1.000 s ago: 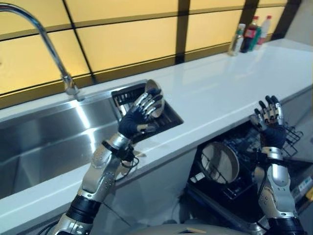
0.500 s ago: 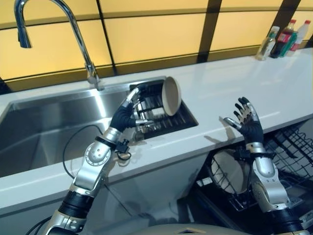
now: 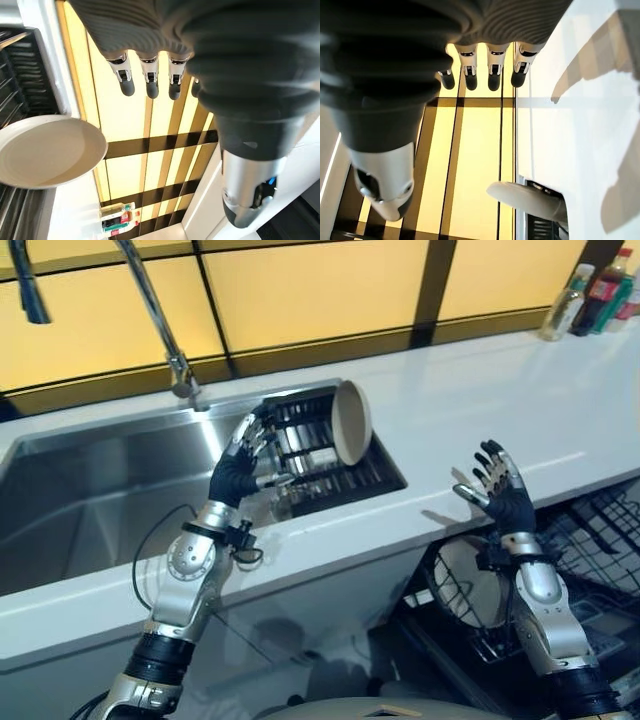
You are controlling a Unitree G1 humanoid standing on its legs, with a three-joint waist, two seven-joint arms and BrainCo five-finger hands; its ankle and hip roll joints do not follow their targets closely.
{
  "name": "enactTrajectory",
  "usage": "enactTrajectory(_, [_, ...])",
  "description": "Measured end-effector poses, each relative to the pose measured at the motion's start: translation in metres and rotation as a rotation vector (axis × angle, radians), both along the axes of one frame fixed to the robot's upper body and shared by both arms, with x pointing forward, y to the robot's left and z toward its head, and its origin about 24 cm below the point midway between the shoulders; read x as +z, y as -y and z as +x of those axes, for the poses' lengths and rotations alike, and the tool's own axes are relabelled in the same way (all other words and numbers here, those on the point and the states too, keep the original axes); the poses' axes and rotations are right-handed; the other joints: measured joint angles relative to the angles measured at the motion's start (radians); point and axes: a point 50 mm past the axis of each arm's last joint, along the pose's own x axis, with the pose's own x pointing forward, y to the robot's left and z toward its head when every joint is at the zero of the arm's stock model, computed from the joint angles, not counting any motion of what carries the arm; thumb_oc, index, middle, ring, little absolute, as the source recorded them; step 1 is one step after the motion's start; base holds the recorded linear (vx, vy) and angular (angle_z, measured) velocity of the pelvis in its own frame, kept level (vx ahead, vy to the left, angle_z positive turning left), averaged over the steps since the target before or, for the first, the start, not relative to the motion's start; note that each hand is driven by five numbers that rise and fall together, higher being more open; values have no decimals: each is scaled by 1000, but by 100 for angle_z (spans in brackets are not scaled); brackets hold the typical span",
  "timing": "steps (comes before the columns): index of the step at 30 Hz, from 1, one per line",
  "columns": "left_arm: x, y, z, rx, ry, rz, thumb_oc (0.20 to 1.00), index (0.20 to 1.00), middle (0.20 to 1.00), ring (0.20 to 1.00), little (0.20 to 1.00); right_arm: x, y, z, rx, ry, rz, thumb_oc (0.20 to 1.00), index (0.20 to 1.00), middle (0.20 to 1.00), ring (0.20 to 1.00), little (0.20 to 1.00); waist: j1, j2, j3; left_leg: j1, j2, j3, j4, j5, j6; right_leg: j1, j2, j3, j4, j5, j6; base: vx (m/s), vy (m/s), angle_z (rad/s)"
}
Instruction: Pick up plates and place into dishwasher.
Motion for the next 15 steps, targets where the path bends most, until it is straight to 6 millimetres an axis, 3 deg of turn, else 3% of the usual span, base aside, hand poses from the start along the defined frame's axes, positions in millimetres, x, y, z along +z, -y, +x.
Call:
enactTrajectory(5, [1,2,2,-10,-7,11,1000,1000,1000,1000,1000,-6,-4,0,-11,-2,82,1000,1000,1000,1000,1000,-3,-3,3,10,-20,9,-3,4,12,-14,-30,-6,57,-19,15,-65,155,7])
enactTrajectory(10, [1,2,8,-11,-15,71,1000,1000,1000,1000,1000,-12,-2,-6,-22,-24,87,1000,1000,1000,1000,1000,-14,-19,16,10,-28,6,38,-18,31,-117,-54,27,293,-41,52,36,10,11])
enactTrajectory(13, [2,-1,9,-4,-16,87,1000,1000,1000,1000,1000,-14,-4,-7,-12,-27,96,1000,1000,1000,1000,1000,-22,-61,-3,-17,-36,4,48,-15,25,-97,-52,70,127,-34,45,113,-114,9])
enactTrajectory(15, [0,1,9,-10,-30,89,1000,1000,1000,1000,1000,-13,0,-7,-19,-20,107,1000,1000,1000,1000,1000,-28,-65,-2,-30,-22,12,60,-16,20,-90,-39,65,114,-17,32,117,-121,20])
